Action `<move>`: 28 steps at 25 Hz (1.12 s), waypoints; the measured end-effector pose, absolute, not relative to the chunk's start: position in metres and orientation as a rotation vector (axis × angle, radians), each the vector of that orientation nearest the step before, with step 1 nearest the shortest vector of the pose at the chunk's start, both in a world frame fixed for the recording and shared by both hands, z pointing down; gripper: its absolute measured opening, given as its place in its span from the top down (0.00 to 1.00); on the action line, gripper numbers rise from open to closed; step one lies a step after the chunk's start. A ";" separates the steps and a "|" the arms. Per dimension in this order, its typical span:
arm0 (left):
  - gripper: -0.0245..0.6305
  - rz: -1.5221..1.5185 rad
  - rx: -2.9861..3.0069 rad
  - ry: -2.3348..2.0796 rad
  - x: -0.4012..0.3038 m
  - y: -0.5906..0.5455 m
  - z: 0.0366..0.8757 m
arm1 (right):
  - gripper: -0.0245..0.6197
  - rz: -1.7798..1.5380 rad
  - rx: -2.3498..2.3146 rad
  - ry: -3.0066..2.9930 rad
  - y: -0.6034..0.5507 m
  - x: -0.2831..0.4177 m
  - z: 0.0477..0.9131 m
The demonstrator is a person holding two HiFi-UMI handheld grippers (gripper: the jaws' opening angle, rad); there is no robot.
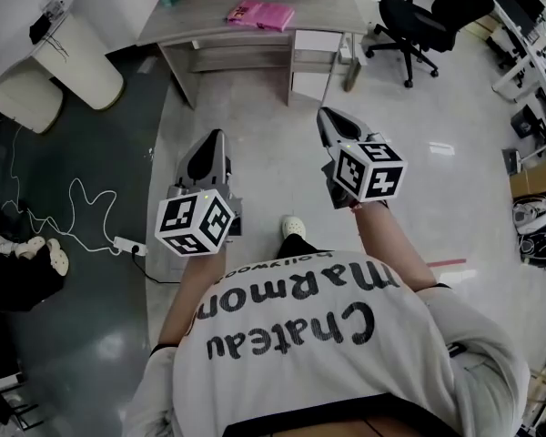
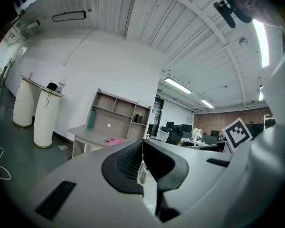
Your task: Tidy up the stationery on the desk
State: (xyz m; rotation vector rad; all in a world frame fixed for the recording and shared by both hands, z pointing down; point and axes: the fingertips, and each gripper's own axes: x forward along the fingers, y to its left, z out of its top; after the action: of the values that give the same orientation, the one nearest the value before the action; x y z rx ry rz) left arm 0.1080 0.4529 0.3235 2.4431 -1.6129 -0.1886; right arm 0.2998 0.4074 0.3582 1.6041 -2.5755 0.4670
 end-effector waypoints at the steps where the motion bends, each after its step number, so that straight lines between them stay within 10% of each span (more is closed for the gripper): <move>1: 0.94 -0.192 2.441 -1.620 0.109 0.442 0.321 | 0.94 0.465 1.598 -2.584 0.395 0.301 0.355; 28: 0.94 -0.164 2.306 -1.683 0.111 0.234 0.352 | 0.94 0.599 1.462 -2.589 0.173 0.297 0.387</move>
State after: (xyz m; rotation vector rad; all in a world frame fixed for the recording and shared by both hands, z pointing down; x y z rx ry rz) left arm 0.1113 0.2340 0.3521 2.3063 -1.6828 -0.1637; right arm 0.2974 0.1734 0.3873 1.4619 -2.5891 0.5988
